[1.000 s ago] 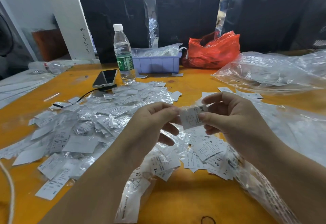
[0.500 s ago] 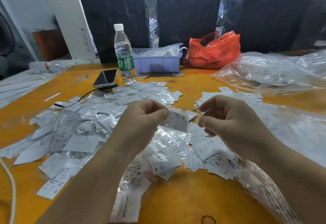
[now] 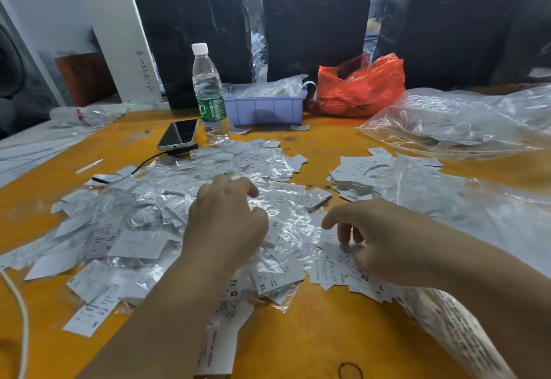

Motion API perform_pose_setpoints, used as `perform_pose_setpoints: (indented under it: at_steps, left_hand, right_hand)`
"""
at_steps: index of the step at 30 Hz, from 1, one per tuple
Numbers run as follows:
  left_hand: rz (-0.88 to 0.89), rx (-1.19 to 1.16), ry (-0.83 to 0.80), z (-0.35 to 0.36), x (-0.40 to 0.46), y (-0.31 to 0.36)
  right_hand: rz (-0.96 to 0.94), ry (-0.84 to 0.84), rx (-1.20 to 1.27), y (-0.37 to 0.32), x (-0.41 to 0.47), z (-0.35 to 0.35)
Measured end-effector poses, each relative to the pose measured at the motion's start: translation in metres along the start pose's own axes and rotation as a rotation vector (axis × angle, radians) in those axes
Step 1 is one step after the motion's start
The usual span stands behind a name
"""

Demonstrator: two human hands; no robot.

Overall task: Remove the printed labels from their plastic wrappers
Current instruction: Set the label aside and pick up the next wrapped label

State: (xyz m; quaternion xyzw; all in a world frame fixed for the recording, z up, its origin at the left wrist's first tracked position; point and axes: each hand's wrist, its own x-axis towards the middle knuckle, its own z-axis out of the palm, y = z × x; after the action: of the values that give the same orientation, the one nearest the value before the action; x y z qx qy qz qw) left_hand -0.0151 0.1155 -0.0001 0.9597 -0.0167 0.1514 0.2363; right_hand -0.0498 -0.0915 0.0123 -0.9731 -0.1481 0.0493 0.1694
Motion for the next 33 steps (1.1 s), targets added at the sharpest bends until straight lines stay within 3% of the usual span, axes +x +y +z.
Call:
perform_pose_setpoints:
  at_steps: [9, 14, 22, 25, 30, 33]
  left_hand:
    - [0.037, -0.154, 0.046, -0.002, 0.002, -0.003]
    - [0.109, -0.324, -0.054, -0.001, -0.003, 0.004]
    - [0.275, -0.31, -0.176, 0.009, -0.012, 0.013]
    - [0.298, -0.341, -0.197, 0.011, -0.013, 0.014]
    - [0.33, -0.438, -0.295, 0.013, -0.015, 0.017]
    - [0.333, -0.497, -0.312, 0.013, -0.016, 0.019]
  right_hand:
    - [-0.012, -0.031, -0.014, 0.007, 0.004, 0.001]
    - [0.014, -0.097, 0.024, 0.007, 0.002, -0.005]
    - [0.004, -0.026, 0.052, 0.009, 0.005, -0.004]
    - [-0.068, 0.092, 0.183, 0.011, 0.009, -0.001]
    - [-0.154, 0.183, 0.661, 0.01, 0.011, -0.001]
    - [-0.159, 0.19, 0.756, 0.012, 0.011, 0.0]
